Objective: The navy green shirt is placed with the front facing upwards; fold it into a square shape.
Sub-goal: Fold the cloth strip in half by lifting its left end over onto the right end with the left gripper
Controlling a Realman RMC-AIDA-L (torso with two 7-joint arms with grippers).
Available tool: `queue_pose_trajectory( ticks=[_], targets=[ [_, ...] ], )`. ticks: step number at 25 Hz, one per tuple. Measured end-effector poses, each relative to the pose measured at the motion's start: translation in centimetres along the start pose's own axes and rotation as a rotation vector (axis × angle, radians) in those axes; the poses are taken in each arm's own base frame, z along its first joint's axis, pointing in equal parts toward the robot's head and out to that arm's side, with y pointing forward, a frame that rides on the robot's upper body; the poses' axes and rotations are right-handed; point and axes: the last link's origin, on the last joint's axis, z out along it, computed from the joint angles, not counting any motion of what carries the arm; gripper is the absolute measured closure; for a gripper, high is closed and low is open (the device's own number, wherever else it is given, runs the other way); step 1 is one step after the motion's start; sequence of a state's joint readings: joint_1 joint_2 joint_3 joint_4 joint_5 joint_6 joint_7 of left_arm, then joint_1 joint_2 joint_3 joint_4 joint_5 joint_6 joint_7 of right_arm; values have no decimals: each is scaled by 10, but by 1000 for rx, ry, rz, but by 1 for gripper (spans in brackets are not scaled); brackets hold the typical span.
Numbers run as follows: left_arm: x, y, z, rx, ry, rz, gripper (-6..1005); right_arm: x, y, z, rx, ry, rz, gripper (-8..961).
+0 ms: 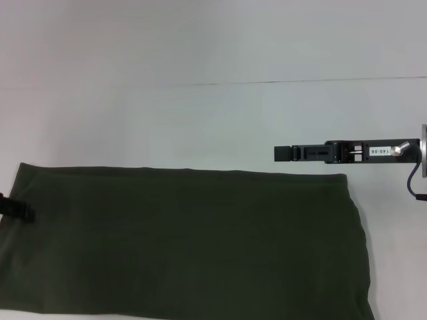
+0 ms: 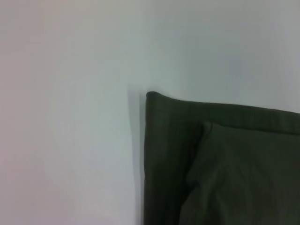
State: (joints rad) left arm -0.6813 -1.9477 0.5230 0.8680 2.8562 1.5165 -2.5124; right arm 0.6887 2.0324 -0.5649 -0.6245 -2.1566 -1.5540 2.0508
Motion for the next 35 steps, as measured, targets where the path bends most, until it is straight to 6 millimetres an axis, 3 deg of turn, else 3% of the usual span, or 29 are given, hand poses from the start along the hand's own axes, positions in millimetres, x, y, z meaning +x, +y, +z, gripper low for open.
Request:
queue_pose_trajectory(
  ticks=[35],
  targets=[
    [-9, -11, 7, 26, 10, -12, 109, -2, 3, 3, -15, 11, 13, 128]
  ],
)
